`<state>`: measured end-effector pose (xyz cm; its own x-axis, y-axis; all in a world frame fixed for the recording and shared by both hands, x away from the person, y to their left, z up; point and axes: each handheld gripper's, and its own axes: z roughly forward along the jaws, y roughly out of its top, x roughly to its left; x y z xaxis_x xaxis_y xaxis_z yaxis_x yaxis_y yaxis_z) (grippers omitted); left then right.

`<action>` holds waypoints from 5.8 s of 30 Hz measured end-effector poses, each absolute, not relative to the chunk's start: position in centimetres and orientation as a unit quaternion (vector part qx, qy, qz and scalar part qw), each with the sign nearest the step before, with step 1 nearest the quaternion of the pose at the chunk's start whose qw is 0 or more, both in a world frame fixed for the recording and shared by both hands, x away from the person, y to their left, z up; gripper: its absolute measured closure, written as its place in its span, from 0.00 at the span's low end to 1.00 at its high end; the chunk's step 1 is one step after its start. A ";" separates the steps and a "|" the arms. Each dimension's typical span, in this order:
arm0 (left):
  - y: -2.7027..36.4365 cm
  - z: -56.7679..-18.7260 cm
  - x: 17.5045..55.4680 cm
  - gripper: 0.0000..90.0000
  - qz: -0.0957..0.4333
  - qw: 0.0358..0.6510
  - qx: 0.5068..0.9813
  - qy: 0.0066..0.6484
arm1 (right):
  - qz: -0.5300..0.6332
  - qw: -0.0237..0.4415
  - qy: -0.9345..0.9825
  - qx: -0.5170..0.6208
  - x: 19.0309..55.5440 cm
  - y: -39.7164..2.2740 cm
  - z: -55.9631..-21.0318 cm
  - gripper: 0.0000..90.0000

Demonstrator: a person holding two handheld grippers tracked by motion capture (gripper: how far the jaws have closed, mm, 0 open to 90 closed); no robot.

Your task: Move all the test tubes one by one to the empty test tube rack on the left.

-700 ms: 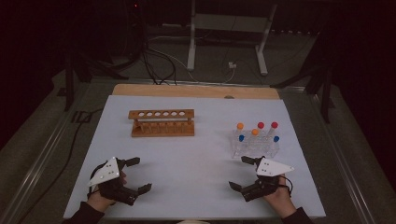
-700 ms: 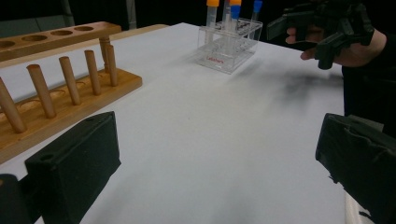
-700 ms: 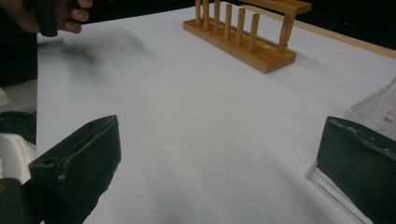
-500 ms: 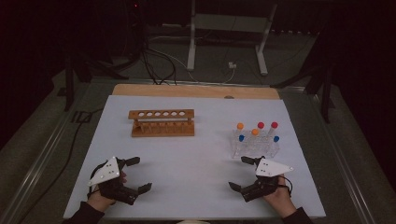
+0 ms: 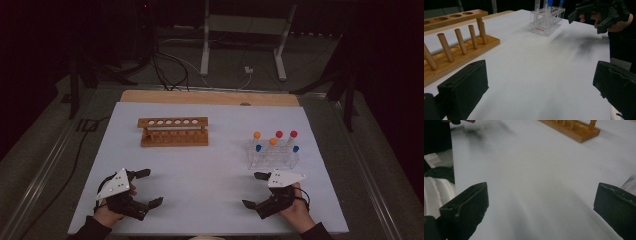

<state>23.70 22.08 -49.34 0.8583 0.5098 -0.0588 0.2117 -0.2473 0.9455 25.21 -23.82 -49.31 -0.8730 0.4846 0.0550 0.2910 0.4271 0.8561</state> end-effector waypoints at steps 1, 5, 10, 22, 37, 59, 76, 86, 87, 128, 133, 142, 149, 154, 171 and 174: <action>22.1 -49.3 23.7 0.01 0.132 0.569 0.778 0.231 | 0.483 0.104 0.840 0.226 25.1 -23.6 -49.0 0.00; 22.0 -49.4 23.7 0.01 0.125 0.568 0.780 0.229 | 0.497 0.115 0.830 0.224 24.8 -23.4 -48.3 0.00; 21.9 -49.4 23.7 0.01 0.129 0.568 0.781 0.227 | 0.522 0.128 0.813 0.224 24.6 -23.6 -46.5 0.00; 22.0 -49.4 23.7 0.01 0.130 0.569 0.778 0.231 | 0.548 0.202 0.768 0.262 24.9 -26.1 -43.4 0.00; 22.0 -49.4 23.6 0.01 0.133 0.569 0.778 0.230 | 0.530 0.297 0.713 0.350 25.9 -30.8 -43.5 0.00; 22.1 -49.2 23.6 0.01 0.135 0.574 0.773 0.234 | 0.417 0.293 0.684 0.521 28.8 -32.3 -46.3 0.07; 22.0 -49.3 23.7 0.01 0.131 0.572 0.775 0.234 | 0.367 0.299 0.695 0.542 29.5 -32.2 -46.6 0.62; 22.0 -49.3 23.6 0.01 0.131 0.569 0.778 0.232 | 0.358 0.297 0.701 0.541 30.2 -32.3 -46.9 0.82; 22.0 -49.3 23.6 0.01 0.132 0.569 0.778 0.232 | 0.356 0.299 0.700 0.542 30.2 -32.3 -46.9 0.84; 21.7 -49.2 23.6 0.01 0.137 0.561 0.782 0.234 | 0.440 0.297 0.729 0.432 25.4 -27.8 -41.4 0.86; 21.3 -48.9 23.5 0.01 0.136 0.558 0.785 0.232 | 0.445 0.267 0.747 0.416 25.6 -26.1 -42.1 0.86; 20.2 -47.5 24.2 0.01 0.130 0.565 0.784 0.223 | 0.439 0.239 0.771 0.395 26.0 -23.5 -43.2 0.86; 18.0 -45.3 26.0 0.01 0.097 0.567 0.787 0.224 | 0.434 0.221 0.789 0.374 26.1 -21.4 -44.0 0.86; 16.1 -44.6 26.4 0.01 0.084 0.561 0.799 0.202 | 0.436 0.210 0.799 0.358 25.9 -20.2 -44.3 0.86; 8.6 -42.2 28.6 0.15 0.042 0.575 0.803 0.152 | 0.444 0.186 0.817 0.319 25.5 -17.7 -44.4 0.86; 7.6 -42.0 29.0 0.19 0.046 0.574 0.804 0.146 | 0.445 0.184 0.818 0.314 25.5 -17.4 -44.4 0.86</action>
